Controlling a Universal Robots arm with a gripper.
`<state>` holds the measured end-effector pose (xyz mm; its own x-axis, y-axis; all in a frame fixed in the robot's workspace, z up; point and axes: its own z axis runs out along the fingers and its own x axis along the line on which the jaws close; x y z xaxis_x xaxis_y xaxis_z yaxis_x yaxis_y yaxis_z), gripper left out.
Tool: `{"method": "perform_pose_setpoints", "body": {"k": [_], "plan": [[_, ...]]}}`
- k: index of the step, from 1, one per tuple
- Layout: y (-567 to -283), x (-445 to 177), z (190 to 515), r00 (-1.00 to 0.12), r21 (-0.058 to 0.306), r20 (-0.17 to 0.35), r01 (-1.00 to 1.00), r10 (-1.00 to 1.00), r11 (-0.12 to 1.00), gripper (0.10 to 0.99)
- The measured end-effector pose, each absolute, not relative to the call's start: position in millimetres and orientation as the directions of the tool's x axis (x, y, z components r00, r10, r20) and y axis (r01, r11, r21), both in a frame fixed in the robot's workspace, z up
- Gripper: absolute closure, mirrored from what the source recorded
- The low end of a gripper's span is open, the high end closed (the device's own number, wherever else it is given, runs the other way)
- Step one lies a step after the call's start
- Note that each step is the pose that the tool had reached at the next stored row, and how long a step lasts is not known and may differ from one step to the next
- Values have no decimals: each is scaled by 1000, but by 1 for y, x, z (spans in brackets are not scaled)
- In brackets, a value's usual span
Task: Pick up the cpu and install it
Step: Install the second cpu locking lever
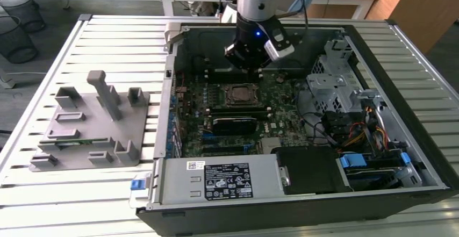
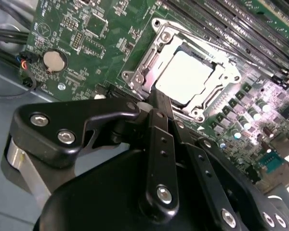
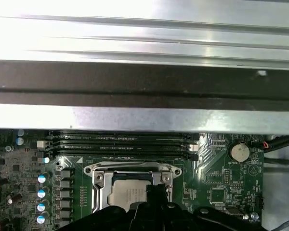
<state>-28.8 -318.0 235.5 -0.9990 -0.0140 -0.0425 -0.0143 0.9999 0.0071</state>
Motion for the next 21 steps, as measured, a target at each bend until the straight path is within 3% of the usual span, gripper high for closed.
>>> {"method": "perform_pose_setpoints", "body": {"k": [21], "plan": [[-331,-29,243,-999,8,-41,-14,-14,1000,980]]}}
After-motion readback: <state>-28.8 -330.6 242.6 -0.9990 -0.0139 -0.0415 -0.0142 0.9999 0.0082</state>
